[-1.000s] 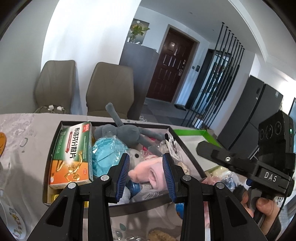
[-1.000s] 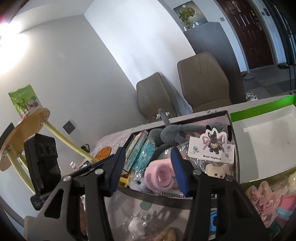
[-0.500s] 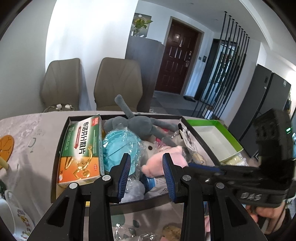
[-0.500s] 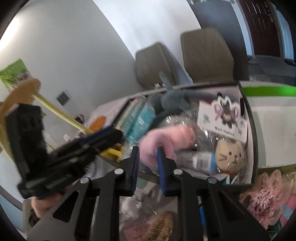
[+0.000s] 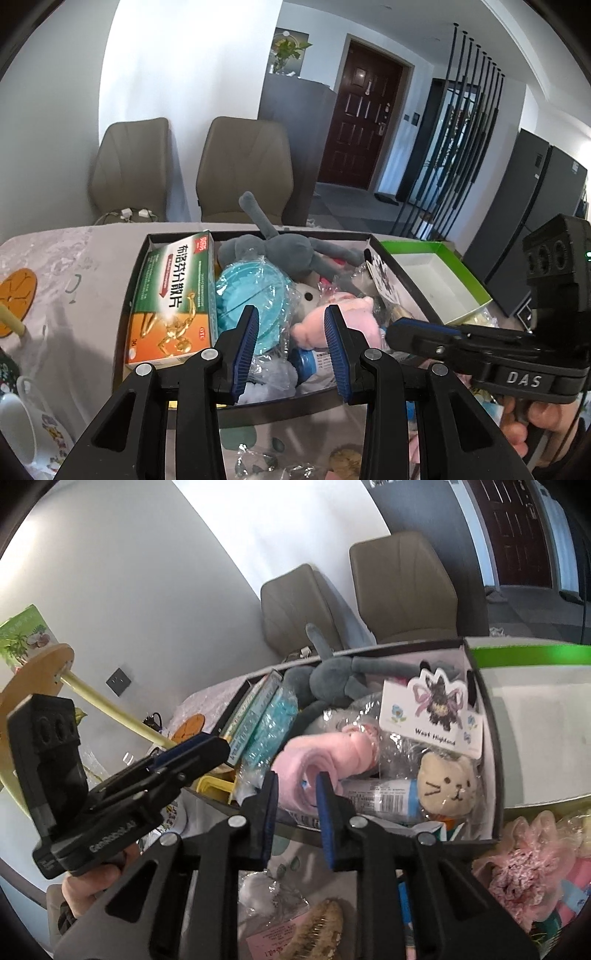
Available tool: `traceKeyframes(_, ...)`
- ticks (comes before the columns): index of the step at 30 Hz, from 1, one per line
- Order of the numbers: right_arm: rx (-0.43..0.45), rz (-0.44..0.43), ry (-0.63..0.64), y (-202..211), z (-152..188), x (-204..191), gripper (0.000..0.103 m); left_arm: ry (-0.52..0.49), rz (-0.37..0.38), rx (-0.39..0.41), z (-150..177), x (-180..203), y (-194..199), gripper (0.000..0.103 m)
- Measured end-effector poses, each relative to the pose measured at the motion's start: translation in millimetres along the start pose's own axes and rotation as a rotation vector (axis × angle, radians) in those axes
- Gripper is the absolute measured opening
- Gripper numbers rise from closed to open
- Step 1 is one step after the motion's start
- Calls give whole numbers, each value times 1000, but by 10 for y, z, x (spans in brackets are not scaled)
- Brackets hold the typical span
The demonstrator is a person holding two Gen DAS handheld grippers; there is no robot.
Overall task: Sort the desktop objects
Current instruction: 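Lower the pink plush slipper into the dark box and open both grippers, then withdraw both open grippers up from the dark box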
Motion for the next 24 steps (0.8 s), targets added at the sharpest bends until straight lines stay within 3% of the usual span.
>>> traceKeyframes(9,27,26,38,148,-48,-77,22,-14,-55,18,-7,29,86,38)
traceKeyframes(11,30,27,51,204,-56,-104,22,-15,-74,27,-11,39,118,51)
traceKeyframes(12,32,27,56,224,-62,-119,23,-14,-88,36,-12,38,142,63)
traceKeyframes(13,34,29,60,248,-66,-129,29,-12,-100,44,-13,38,163,72)
traceKeyframes(14,35,37,65,271,-69,-134,36,-7,-112,54,-15,37,189,74)
traceKeyframes(16,33,60,84,295,-69,-142,60,5,-126,68,-20,26,243,79)
traceKeyframes(18,35,89,104,345,-76,-151,66,20,-137,74,-13,6,281,84)
traceKeyframes(20,48,89,102,410,-89,-149,80,32,-158,73,-2,-20,304,88)
traceKeyframes(22,60,95,101,481,-106,-144,102,41,-197,76,7,-38,337,88)
traceKeyframes(24,66,105,106,540,-119,-139,103,48,-233,85,15,-52,375,89)
Point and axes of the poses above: each gripper's, at about its wrist camera, not at the fingertips, and y roughly against the way its jaws point, x to its right, z to its underside, the point moved 3 cm from there along -y, roughly the way its jaws point, and after that the axes turned 5 degrees about y, right-handed, at the moved point
